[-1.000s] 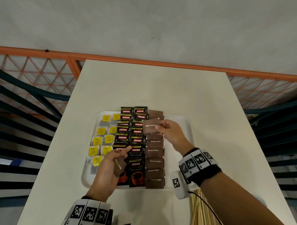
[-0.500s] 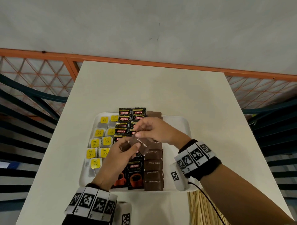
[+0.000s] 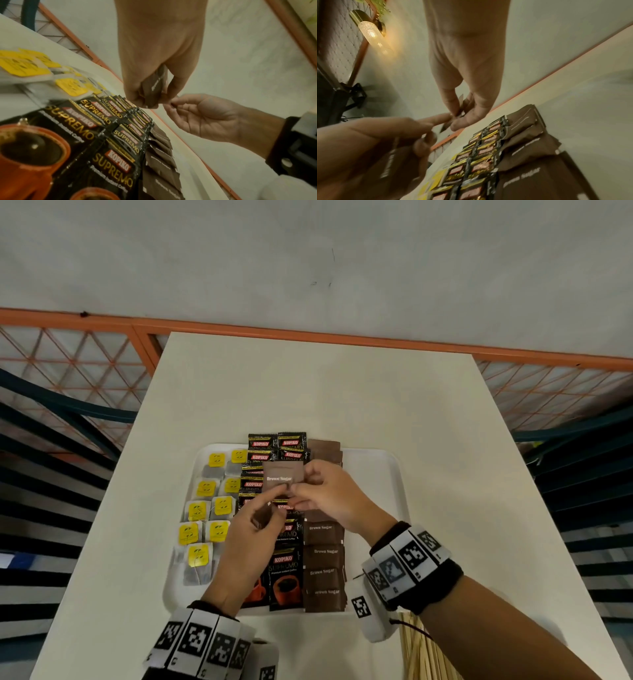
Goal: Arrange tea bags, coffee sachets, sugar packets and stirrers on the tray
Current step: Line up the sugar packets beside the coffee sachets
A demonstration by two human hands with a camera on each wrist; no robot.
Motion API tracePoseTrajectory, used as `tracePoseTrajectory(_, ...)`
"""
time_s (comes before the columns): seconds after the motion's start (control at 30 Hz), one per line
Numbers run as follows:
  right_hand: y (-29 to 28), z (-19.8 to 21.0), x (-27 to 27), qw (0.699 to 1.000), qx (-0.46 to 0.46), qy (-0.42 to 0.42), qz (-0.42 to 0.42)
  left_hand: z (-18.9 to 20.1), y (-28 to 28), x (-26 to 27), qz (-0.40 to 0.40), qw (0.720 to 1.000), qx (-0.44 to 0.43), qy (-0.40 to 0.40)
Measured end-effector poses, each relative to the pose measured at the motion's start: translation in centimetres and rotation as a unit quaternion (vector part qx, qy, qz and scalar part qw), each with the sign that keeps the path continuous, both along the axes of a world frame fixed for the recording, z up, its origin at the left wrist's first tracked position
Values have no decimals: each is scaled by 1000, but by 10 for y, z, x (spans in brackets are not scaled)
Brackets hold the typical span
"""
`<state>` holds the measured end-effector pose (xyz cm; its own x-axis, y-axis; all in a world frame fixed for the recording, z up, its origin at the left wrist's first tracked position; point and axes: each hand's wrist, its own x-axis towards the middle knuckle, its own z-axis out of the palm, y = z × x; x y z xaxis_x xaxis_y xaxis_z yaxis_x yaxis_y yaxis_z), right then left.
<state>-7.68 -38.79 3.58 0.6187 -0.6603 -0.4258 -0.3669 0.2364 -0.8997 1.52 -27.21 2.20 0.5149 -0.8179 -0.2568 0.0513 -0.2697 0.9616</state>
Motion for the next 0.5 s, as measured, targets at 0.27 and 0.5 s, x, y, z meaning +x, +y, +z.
tracePoseTrajectory(0.27, -48, -20, -21, 981, -42, 93, -167, 2, 14, 20, 161, 923, -24, 348)
tracePoseTrajectory(0.5, -56, -38, -20, 965, -82, 173, -182, -2, 15, 19, 115, 932, -8, 344)
